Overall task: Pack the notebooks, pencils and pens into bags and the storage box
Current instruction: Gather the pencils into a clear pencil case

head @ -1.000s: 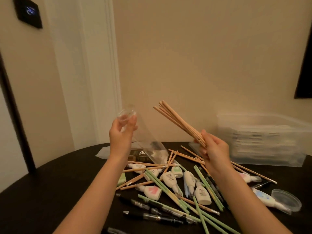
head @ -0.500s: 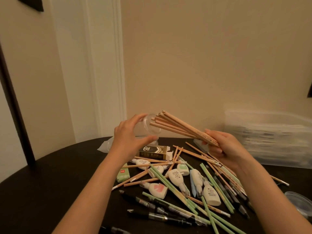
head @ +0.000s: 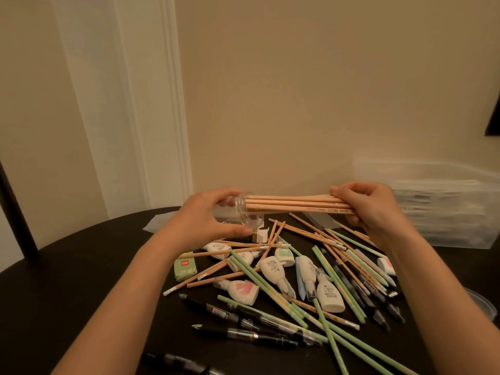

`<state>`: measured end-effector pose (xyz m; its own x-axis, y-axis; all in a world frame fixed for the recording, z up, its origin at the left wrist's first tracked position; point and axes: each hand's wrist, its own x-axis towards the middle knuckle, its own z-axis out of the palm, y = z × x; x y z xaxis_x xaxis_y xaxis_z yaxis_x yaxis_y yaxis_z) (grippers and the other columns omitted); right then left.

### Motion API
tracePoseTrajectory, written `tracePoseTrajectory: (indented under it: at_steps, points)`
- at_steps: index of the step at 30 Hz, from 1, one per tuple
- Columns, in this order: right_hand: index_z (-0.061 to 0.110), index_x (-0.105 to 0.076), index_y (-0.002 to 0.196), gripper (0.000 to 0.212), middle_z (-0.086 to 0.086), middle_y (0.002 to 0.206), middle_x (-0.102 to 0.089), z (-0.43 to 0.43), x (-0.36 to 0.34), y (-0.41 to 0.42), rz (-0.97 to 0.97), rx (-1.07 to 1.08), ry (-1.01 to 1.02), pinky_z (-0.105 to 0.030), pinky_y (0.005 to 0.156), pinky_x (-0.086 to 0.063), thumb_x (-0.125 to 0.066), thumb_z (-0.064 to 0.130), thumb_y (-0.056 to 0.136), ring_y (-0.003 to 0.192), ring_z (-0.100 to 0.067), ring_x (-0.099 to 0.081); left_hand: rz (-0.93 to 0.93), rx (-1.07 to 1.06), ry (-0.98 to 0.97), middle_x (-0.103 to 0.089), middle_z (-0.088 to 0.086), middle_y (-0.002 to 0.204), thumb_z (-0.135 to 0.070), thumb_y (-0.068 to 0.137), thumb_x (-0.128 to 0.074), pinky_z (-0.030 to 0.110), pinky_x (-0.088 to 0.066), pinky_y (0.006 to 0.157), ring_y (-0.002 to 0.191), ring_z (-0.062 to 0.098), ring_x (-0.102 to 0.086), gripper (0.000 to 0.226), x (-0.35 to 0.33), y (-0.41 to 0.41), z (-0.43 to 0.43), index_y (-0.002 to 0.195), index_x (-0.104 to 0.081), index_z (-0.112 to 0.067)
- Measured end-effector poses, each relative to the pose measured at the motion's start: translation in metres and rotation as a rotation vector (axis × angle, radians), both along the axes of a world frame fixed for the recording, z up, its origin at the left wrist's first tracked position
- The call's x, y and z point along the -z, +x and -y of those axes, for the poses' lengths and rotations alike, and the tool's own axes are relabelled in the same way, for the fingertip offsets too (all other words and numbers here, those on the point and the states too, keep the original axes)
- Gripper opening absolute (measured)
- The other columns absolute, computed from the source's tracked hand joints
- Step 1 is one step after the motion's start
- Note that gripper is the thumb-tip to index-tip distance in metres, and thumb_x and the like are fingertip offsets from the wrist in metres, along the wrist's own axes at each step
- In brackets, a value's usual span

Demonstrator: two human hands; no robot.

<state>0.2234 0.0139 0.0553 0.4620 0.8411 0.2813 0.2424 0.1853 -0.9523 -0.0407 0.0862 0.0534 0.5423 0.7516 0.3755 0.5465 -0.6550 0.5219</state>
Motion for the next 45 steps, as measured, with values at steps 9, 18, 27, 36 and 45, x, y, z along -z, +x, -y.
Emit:
tracePoseTrajectory:
  at_steps: [9,18,27,36,45]
  points:
    - [0.015,-0.068,0.073,0.011,-0.008,0.073,-0.065,0.002,-0.001,-0.014,0.222,0.043,0.217,-0.034,0.061,-0.049,-0.070,0.020,0.083,0.067,-0.024,-0.059,-0.085,0.012,-0.112,-0.055,-0.014,0.107,-0.061,0.055,-0.065,0.026,-0.041,0.085,0.106,0.009,-0.051,0.077,-0.008,0.005,0.012,0.125,-0.052,-0.033]
    - [0.018,-0.064,0.070,0.024,0.001,0.065,-0.062,-0.005,0.013,-0.053,0.470,0.004,0.255,-0.023,0.058,-0.049,-0.056,0.022,0.093,0.060,-0.007,-0.059,-0.141,0.028,-0.013,-0.049,-0.016,0.104,-0.055,0.068,-0.069,0.023,-0.039,0.081,0.097,0.004,-0.048,0.066,-0.010,0.025,0.032,0.128,-0.049,-0.035]
    - [0.012,-0.049,0.075,0.031,0.001,0.063,-0.046,-0.014,0.029,-0.074,0.492,-0.078,0.165,-0.021,0.053,-0.034,-0.036,0.022,0.101,0.056,-0.009,-0.041,-0.167,0.039,0.101,-0.048,-0.019,0.103,-0.056,0.071,-0.069,0.022,-0.038,0.081,0.096,-0.001,-0.044,0.064,-0.004,0.032,0.033,0.128,-0.050,-0.034]
    - [0.032,-0.048,0.096,0.058,-0.005,0.104,-0.057,-0.018,0.030,-0.069,0.163,-0.382,-0.095,-0.044,0.092,-0.046,-0.021,0.080,0.080,0.101,-0.024,-0.056,-0.237,-0.041,0.170,-0.057,-0.008,0.124,-0.060,0.069,-0.067,0.031,-0.043,0.091,0.111,0.010,-0.050,0.075,0.002,0.030,0.024,0.135,-0.044,-0.031]
    - [0.040,-0.008,0.149,0.078,0.012,0.158,-0.007,-0.004,0.032,-0.080,0.165,-0.502,-0.203,-0.042,0.116,-0.008,-0.009,0.075,0.079,0.145,-0.013,-0.009,-0.085,-0.130,0.191,-0.058,-0.004,0.123,-0.059,0.074,-0.063,0.032,-0.043,0.090,0.111,0.013,-0.052,0.072,0.008,0.034,0.020,0.137,-0.043,-0.028]
